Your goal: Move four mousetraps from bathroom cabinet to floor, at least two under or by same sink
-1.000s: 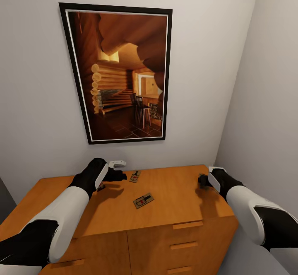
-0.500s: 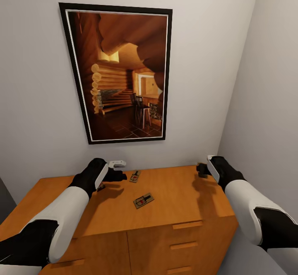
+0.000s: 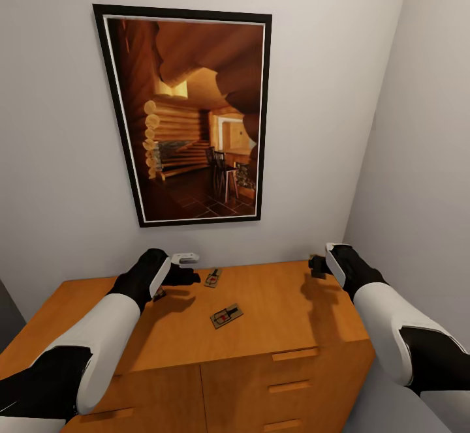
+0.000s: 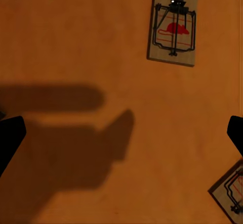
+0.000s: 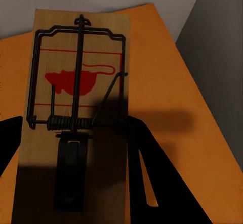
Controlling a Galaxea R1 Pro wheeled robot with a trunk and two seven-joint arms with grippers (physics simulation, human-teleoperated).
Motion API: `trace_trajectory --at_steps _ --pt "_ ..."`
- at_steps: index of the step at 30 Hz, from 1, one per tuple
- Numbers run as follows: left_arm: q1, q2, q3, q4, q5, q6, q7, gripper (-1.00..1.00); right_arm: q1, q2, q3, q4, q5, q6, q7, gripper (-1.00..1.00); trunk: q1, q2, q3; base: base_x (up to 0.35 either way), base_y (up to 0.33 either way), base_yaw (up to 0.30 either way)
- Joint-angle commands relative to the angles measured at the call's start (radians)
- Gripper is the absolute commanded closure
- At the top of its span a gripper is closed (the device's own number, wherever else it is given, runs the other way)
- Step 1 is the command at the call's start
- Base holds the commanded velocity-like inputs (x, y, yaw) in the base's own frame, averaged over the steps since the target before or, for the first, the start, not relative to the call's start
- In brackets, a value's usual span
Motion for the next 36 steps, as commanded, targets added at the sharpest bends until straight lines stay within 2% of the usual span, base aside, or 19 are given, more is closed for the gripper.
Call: trace_trajectory --at_steps 1,19,34,36 --pt "-0.001 0.000 -0.002 -0.001 0.004 0.004 0.000 -1.00 -0.001 0.000 -0.004 -0.001 -0.005 0.004 -0.005 1.00 0.000 -0.001 -0.002 0.000 0.000 0.000" --pt "-0.001 -0.004 -0.001 0.012 0.012 0.005 -0.007 -1.00 -0.001 0.001 0.000 -0.003 0.000 0.001 -0.006 1.00 0.000 -0.001 -0.002 0.000 0.000 0.000" --pt "0.000 -0.030 -0.005 0.066 0.003 0.003 -0.055 -1.00 -0.001 0.000 0.002 -0.002 0.004 0.000 -0.008 1.00 0.000 -0.001 -0.002 0.000 0.000 0.000" --pt "0.000 -0.041 -0.006 0.067 0.002 0.002 -0.057 -1.00 -0.001 0.000 0.002 -0.002 0.004 0.000 -0.008 1.00 0.000 -0.001 -0.002 0.000 0.000 0.000"
